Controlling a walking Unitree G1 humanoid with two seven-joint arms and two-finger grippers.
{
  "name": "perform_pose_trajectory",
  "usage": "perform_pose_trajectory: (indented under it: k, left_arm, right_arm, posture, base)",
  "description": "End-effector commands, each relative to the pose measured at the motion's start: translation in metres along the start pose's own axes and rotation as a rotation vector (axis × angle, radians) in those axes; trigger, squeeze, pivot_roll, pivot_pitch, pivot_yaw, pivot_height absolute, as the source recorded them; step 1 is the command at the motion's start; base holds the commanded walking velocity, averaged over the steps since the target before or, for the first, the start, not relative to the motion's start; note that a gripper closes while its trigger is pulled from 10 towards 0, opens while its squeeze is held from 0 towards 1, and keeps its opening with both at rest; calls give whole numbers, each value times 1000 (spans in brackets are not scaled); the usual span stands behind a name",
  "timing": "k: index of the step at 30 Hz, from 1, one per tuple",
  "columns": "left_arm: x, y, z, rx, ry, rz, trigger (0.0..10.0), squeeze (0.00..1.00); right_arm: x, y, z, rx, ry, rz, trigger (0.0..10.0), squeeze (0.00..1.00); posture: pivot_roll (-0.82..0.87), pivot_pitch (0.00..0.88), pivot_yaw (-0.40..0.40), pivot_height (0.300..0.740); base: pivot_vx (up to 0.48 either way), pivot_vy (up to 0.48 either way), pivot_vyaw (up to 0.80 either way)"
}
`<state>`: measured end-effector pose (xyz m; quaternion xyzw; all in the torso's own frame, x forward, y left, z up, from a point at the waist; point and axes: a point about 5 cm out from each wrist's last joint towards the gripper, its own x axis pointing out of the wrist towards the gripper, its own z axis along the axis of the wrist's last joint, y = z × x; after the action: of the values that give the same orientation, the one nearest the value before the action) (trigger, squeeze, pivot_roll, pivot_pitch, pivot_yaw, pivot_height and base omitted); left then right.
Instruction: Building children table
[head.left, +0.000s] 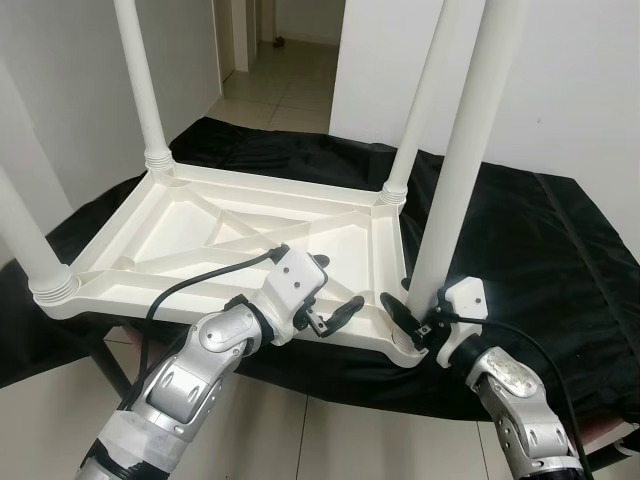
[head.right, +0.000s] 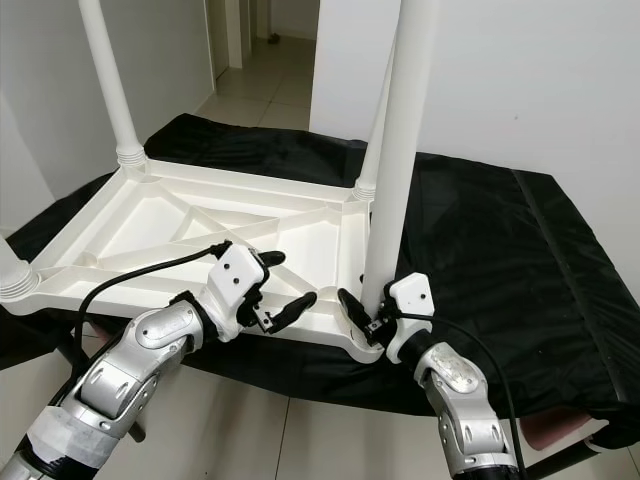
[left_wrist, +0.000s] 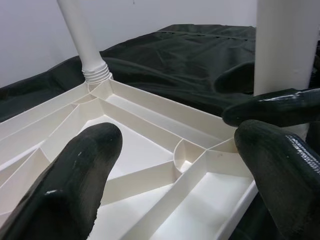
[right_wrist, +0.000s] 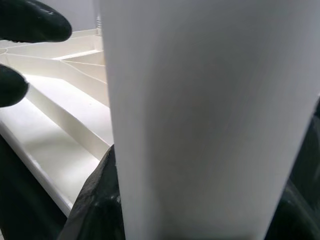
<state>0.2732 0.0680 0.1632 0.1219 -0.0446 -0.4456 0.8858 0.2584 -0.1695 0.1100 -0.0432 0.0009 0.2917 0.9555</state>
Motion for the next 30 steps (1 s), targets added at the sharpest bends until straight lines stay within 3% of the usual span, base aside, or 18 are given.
perform_pose_trajectory:
  k: [1,5,10,12,15,16,19,20,22,23,24,27,29,30]
  left_arm:
    - [0,-1,3,13,1,-37,10000,0]
    - [0,0,3,13,0,-37,10000,0]
    - [1,-1,3,11,-3,-42,10000,0]
    - [3,0,6,-3,-13,-41,10000,0]
    - [11,5,22,-41,-60,-28,10000,0]
    - [13,6,27,-57,-75,-22,10000,0]
    - [13,6,27,-57,-75,-22,10000,0]
    - [16,10,42,-92,-136,-42,10000,0]
    - [16,11,48,-104,-167,-60,10000,0]
    - [17,13,54,-118,-192,-78,10000,733]
    - [18,16,61,-137,-220,-112,10000,1000]
    - [18,17,64,-143,-231,-129,10000,1000]
    - [18,18,73,-164,-257,-177,10000,1000]
    - [18,18,73,-164,-257,-177,10000,1000]
  right_arm:
    - [-14,10,-35,85,144,27,10000,0]
    - [-21,9,-36,116,114,-5,10000,0]
    - [-23,0,-31,223,13,-147,10000,0]
    - [-22,-1,-21,232,-52,-165,10000,0]
    - [-15,-1,22,213,-211,-132,10000,0]
    - [-14,-1,32,201,-233,-106,10000,0]
    - [-14,-1,32,201,-233,-106,10000,0]
    - [-12,1,50,181,-259,-41,10000,0]
    - [-11,2,56,177,-265,-11,10000,0]
    - [-11,4,61,165,-265,26,10000,0]
    - [-10,6,65,127,-242,79,10000,0]
    - [-9,6,66,107,-227,99,10000,0]
    - [-8,1,64,21,-148,118,10000,0]
    - [-8,1,64,21,-148,118,10000,0]
  posture:
    - [-5,36,-43,740]
    - [-8,34,-41,740]
    - [-13,32,-35,740]
    - [-13,32,-35,740]
    - [-15,35,-33,740]
    - [-15,35,-33,740]
    - [-15,35,-33,740]
    - [-23,34,-28,740]
    - [-23,34,-28,740]
    - [-31,28,-27,740]
    - [-31,24,-31,740]
    - [-31,24,-31,740]
    - [-28,18,-37,740]
    - [-28,18,-37,740]
  base:
    - [0,0,0]
    - [0,0,0]
    - [0,0,0]
    - [0,0,0]
    - [0,0,0]
    - [0,0,0]
    - [0,0,0]
    - [0,0,0]
    - [0,0,0]
    - [0,0,0]
    - [0,0,0]
    - [0,0,0]
    - [0,0,0]
    - [0,0,0]
